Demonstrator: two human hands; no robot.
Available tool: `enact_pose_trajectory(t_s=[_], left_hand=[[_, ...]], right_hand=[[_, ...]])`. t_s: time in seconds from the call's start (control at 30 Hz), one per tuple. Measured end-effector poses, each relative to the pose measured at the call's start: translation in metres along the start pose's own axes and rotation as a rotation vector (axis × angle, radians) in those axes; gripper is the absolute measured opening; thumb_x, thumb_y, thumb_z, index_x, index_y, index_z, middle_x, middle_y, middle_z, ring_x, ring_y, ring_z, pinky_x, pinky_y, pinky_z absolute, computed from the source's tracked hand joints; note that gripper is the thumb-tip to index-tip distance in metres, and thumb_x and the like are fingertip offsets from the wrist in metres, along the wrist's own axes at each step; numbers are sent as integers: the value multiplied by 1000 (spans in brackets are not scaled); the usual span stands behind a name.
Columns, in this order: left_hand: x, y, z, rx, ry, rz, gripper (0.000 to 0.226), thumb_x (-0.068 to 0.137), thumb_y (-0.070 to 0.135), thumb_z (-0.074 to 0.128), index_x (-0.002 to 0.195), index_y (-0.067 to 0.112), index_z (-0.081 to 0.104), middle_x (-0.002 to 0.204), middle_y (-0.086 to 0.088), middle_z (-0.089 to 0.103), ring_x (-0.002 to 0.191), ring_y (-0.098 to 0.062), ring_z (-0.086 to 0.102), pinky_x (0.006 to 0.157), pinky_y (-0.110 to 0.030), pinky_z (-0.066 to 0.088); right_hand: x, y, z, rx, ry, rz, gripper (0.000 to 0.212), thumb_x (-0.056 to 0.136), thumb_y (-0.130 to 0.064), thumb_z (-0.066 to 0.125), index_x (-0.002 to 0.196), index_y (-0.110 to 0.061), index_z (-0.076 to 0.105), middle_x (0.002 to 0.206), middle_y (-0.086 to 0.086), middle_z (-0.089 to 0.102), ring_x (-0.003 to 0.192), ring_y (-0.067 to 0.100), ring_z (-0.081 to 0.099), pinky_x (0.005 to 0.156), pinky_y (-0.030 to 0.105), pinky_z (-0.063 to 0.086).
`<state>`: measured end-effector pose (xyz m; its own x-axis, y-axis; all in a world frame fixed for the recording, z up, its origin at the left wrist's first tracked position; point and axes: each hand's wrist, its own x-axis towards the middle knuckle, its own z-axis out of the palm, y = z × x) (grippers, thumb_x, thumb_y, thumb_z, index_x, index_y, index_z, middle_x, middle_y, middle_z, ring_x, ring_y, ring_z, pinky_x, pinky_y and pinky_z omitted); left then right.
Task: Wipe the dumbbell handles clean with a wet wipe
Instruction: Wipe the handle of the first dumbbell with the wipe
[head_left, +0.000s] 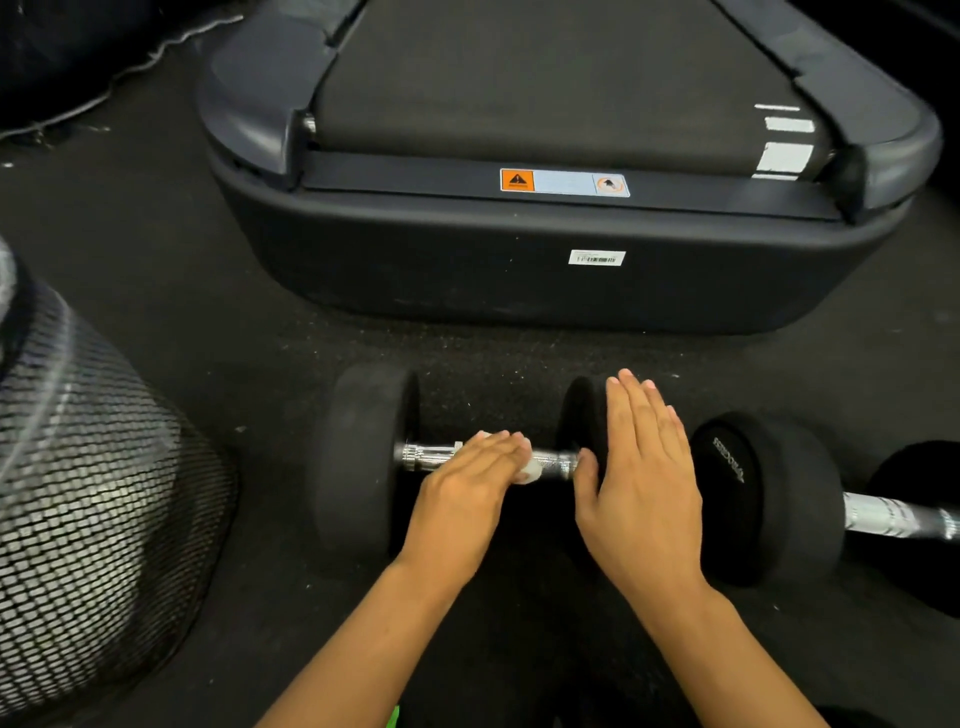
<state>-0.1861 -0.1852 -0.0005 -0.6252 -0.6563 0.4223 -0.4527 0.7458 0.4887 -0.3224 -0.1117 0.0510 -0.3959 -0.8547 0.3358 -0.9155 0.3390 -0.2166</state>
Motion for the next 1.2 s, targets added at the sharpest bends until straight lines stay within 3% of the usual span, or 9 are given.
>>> enact_pose_trajectory(t_s=[0.1,0.2,0.33,0.43,0.57,0.77,0.9,1.0,1.2], left_hand=[[7,-4,-3,35,4,-15,35,74,0,68,109,9,68,109,-5,69,103,-16,64,98,-36,44],[-3,-3,0,47,14,-72,43,71,-3,74,112,7,66,113,-6,67,108,-17,62,101,-34,41],[2,-5,1,52,-18,26,34,80,12,61,112,7,66,114,-6,67,108,-18,62,97,-39,45],[2,-7,-3,39,-37,29,43,73,4,72,115,8,65,116,-5,65,110,-17,61,96,-40,46],[7,-2,1,11,6,43,30,79,10,58,106,7,69,107,-5,69,101,-15,65,90,-38,51],[0,-5,-4,20,56,-8,32,79,7,53,107,8,69,108,-4,69,103,-14,64,93,-36,48],[19,7,-5,61,-122,-35,31,78,4,58,107,11,68,105,-4,70,98,-19,66,95,-35,47],[24,5,-16,98,-213,-193,30,86,10,57,114,20,63,107,2,67,102,-14,61,91,-33,47],[50,5,-24,123,-395,-326,10,91,19,56,96,26,61,85,2,62,85,-17,60,75,-33,50]], right_hand=[[2,0,2,-42,-2,23,60,81,-15,62,134,4,40,139,19,43,134,32,34,110,41,21],[3,0,2,-54,-1,18,57,81,-15,63,131,4,44,136,20,47,131,34,39,108,41,24],[3,0,4,-76,19,17,54,83,-21,50,131,2,44,136,19,48,130,33,40,108,41,26],[3,1,5,-70,10,8,55,84,-24,42,133,1,42,138,17,45,133,31,35,111,38,22],[2,1,6,-57,5,2,56,86,-27,33,135,-2,41,141,13,43,136,26,30,112,34,16],[1,2,4,-36,5,-10,56,85,-28,34,134,-2,43,139,13,46,133,25,35,112,32,14],[1,2,5,-47,-1,-3,56,85,-28,34,134,-2,43,139,12,46,133,25,35,112,31,13],[2,3,3,-39,-1,-13,56,85,-28,35,134,-3,43,139,12,46,133,25,36,112,31,13],[4,3,6,-45,-7,-12,56,84,-27,38,134,-2,44,138,12,47,133,25,37,112,32,14]])
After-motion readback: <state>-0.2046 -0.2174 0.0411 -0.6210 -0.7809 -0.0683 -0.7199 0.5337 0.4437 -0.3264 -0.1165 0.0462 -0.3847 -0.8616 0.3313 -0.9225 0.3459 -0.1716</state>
